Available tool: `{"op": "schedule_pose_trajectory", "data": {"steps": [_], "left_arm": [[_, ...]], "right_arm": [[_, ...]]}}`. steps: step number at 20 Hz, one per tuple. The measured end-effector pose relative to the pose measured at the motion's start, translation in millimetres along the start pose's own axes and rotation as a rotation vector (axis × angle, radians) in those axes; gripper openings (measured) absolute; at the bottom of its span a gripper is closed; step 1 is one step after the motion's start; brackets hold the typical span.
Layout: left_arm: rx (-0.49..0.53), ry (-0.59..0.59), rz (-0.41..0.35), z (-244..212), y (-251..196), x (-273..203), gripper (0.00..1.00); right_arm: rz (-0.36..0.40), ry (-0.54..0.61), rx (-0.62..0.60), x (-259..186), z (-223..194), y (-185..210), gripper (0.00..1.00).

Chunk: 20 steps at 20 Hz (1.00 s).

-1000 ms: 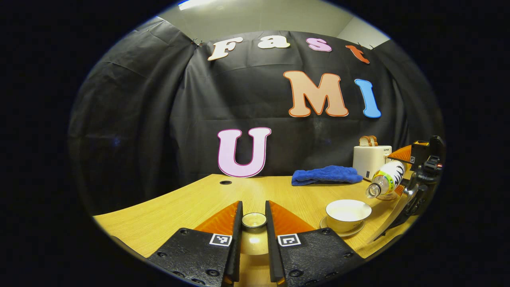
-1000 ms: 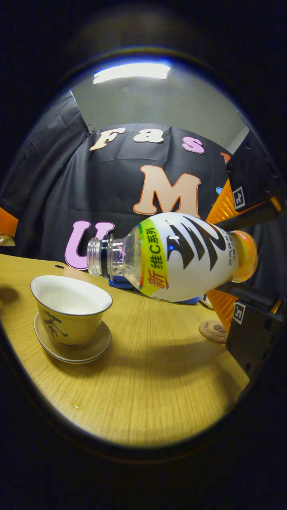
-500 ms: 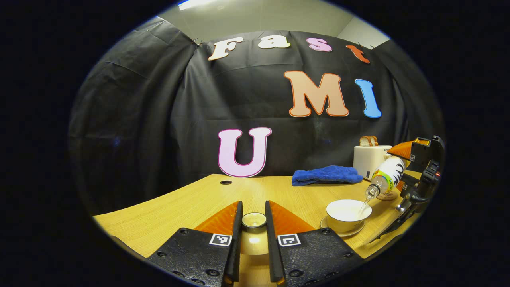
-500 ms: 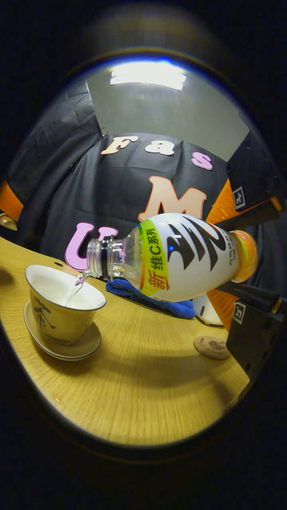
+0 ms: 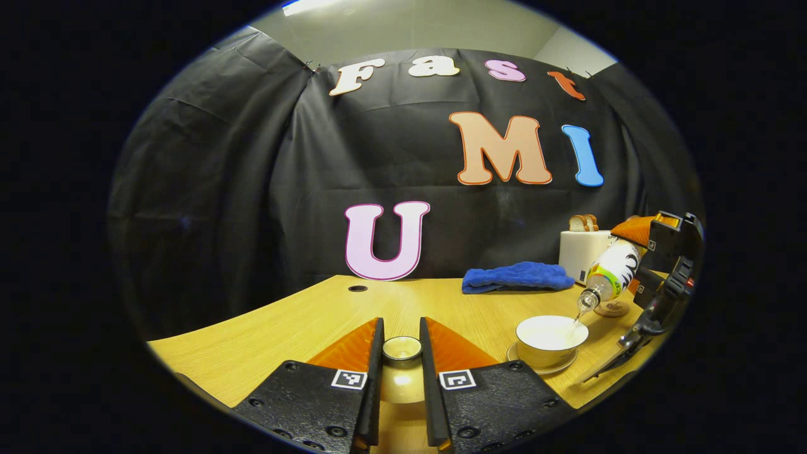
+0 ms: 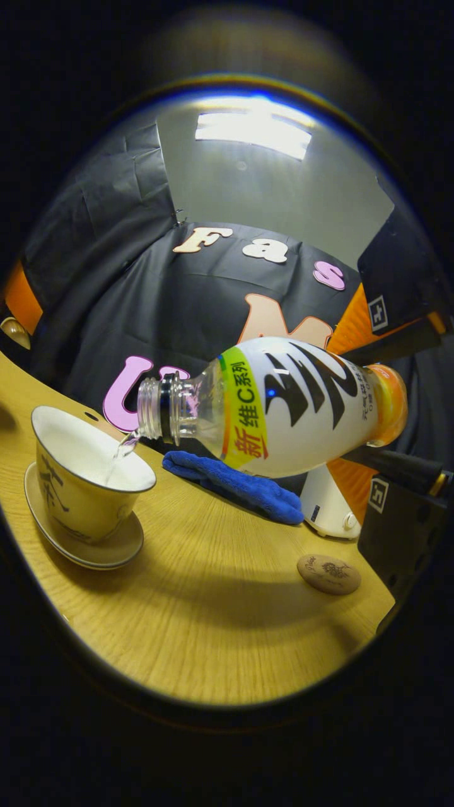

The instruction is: Open the teacup lid with one hand, grasp the water bottle and pour water into the teacup with the other hand; after pouring, place the water bottle on the coaster and then close the teacup lid.

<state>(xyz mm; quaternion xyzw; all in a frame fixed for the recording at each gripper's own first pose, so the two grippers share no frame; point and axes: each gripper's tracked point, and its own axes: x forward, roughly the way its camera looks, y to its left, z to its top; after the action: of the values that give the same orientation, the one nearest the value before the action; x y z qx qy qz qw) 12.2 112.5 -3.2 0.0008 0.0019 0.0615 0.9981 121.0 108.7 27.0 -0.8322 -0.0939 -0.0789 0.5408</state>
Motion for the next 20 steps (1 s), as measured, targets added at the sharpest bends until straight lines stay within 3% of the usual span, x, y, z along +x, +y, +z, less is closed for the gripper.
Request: {"op": "schedule_pose_trajectory", "data": {"steps": [20], "left_arm": [[0.001,0.001,-0.001,-0.7,0.7,-0.6,0.27]], "right_arm": [[-0.107,-0.075,-0.133,-1.9,13.1,-15.4,0.67]]}}
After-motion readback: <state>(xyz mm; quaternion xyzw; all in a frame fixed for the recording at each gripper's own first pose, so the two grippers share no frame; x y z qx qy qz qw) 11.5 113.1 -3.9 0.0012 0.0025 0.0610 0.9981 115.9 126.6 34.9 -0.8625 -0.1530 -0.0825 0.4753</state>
